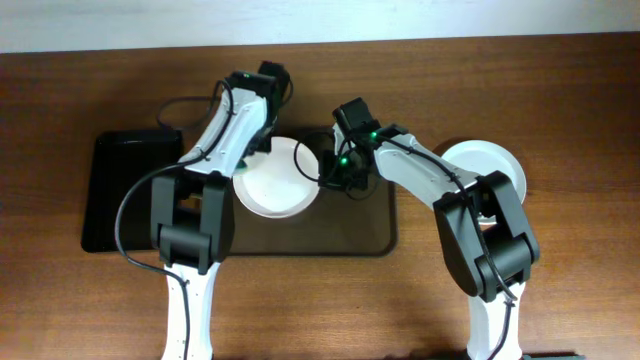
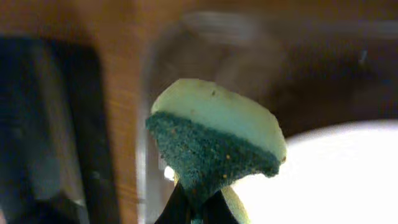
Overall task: Clean dirty plates on tray and stack at the side
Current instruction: 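Keep scrubbing the white plate surface with the sponge, right gripper holding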
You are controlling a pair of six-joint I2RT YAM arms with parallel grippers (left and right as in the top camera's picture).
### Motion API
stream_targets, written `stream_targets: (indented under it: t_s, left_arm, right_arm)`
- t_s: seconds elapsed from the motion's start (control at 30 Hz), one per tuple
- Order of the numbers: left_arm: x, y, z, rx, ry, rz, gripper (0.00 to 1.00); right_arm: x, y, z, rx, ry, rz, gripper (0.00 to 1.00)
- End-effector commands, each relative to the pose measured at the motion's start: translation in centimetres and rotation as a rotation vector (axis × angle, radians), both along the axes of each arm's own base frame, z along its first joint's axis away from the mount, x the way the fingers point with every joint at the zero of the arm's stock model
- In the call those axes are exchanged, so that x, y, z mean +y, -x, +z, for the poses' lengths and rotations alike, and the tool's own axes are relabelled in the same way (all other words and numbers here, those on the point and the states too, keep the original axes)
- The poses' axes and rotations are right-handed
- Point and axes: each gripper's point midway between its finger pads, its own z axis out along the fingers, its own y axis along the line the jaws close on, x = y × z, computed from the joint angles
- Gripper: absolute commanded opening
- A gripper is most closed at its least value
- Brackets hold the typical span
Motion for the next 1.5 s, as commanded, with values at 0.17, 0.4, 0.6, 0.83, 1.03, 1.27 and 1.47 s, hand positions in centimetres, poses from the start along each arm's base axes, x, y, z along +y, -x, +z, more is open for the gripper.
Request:
stream_targets:
  t_s: [0.17,0.4,0.6,0.83,1.03,1.27,1.47]
  left_arm:
    - [1.1,-0.4,3.1,-0.013,-0.022,0.032,0.00]
    - [-5.5,1.9,1.2,0.188,0.372,-0.185,0.00]
    - [-4.8,1.0,2.5,0.158,0.404,-0.180,0.00]
    - [-3.0,-2.1,7.6,-0.003,0.424,-0.164,0.01]
    - [-1.6,-2.9,7.7,-0.030,0.426,-0.138,0.00]
    - [-1.7,-3.4,7.8,-0.049,0.433,-0.141,0.01]
    - [-4.2,-1.5,7.1,0.035,0.570,-0.149,0.01]
  right_arm:
    - [-2.1,0.1,-2.0,0.018,0.092,-0.031,0.04]
    - [-2.1,0.1,-2.0,0.018,0.091,-0.031,0.04]
    - [-2.1,0.1,-2.0,0.018,0.091,-0.031,0.04]
    - [-2.4,-0.2,-1.7,0.005,0.110,-0.037,0.04]
    - [-4.2,-0.8,0.4,-0.055,0.250,-0.061,0.04]
    - [-4.0,-0.3,1.8,-0.110,0.388,-0.033,0.30]
    - [-3.7,-0.1,1.5,-0.092,0.377,-0.048,0.56]
